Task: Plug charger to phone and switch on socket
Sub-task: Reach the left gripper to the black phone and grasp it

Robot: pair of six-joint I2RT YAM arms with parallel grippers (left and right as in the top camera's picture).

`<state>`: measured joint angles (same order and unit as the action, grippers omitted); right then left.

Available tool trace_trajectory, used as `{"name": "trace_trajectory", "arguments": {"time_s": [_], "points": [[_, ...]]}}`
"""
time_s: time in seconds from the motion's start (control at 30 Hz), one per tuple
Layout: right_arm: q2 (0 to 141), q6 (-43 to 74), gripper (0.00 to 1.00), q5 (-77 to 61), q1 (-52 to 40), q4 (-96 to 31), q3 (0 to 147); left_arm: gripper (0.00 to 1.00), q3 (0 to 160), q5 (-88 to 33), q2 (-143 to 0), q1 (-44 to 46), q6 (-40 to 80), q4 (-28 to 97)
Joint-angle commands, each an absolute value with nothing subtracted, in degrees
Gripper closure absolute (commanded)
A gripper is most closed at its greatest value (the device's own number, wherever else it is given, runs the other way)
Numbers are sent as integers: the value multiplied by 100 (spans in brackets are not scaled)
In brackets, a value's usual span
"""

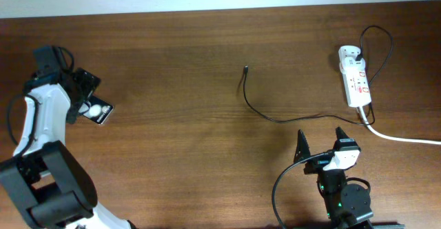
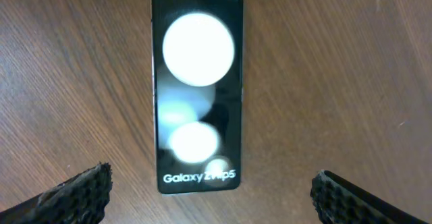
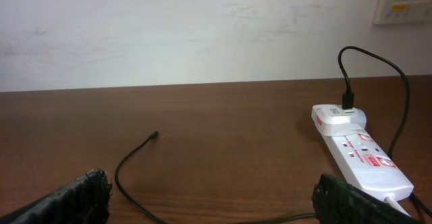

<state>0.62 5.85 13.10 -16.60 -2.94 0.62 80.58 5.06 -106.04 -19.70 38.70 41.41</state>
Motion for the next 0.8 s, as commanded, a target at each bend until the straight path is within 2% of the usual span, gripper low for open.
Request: {"name": "trace_trajectory", "arguments": {"time_s": [0.0,0.77], "points": [[21,578,1,1420,-1678,-325,32,1,8407,473,-11102,-2003,4202,4254],[21,578,1,1420,-1678,-325,32,1,8407,779,-12293,-2121,4670,3551]]}}
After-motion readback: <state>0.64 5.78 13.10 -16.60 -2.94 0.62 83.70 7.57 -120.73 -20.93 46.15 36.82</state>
